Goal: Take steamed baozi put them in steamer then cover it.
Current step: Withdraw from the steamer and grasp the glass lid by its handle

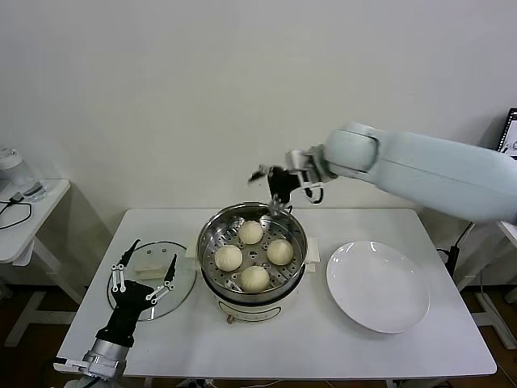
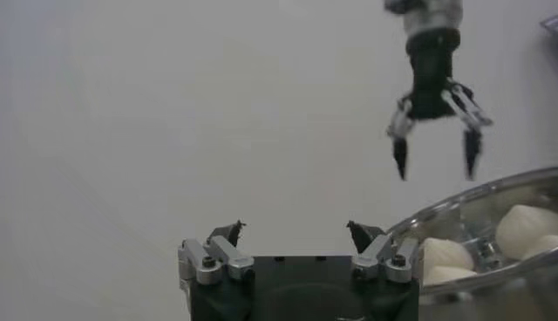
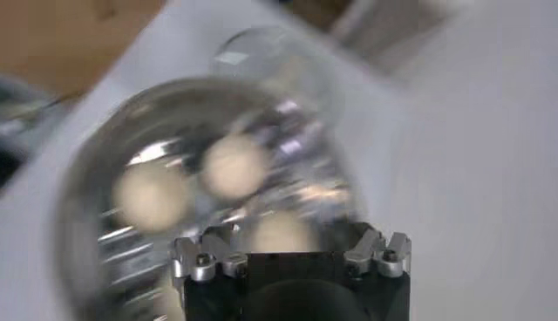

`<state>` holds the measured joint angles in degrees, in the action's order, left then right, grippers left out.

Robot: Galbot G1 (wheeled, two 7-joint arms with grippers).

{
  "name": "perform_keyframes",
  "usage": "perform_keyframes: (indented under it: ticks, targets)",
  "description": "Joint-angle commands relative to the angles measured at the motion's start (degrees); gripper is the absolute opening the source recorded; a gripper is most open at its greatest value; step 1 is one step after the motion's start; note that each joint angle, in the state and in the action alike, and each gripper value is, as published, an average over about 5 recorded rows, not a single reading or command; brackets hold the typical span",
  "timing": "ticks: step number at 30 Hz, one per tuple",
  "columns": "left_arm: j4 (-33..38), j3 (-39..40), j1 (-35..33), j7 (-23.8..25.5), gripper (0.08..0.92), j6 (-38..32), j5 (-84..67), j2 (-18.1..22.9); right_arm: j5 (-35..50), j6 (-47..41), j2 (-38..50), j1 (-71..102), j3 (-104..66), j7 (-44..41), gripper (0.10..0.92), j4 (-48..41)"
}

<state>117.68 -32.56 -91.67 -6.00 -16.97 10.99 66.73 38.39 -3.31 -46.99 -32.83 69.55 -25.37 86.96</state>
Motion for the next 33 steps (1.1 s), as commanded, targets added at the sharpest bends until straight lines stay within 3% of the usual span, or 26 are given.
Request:
perform_keyframes:
  ticks: [1, 9, 16, 23, 33]
  targets:
    - [-3.64, 1.73, 3.6, -11.1, 0.823, 6.39, 15.52, -0.41, 1.18, 11.69, 19.64, 36.81, -34.85, 48.91, 0.823, 9.52]
    - [-4.15, -1.15, 3.83, -7.53, 0.823, 6.46, 17.46, -1.21, -5.52, 16.41, 13.15, 77.18, -74.55, 47.4, 0.823, 7.1]
    - [-6.89, -2.87, 3.57, -5.15, 0.823, 4.33, 23.47, -0.94, -15.51, 23.3, -4.57, 92.75, -93.06, 41.91, 0.823, 3.21]
    - [-12.2, -4.19, 3.61, -4.43, 0.823, 4.81, 31.86, -1.47, -20.92, 27.98, -19.61, 101.22, -101.83, 36.89, 0.823, 2.77]
    - [-24.17, -3.36, 5.93, -8.79, 0.823, 7.94, 49.21, -1.8, -23.71, 31.44, -26.51, 107.78, -103.81, 34.67, 0.823, 4.2]
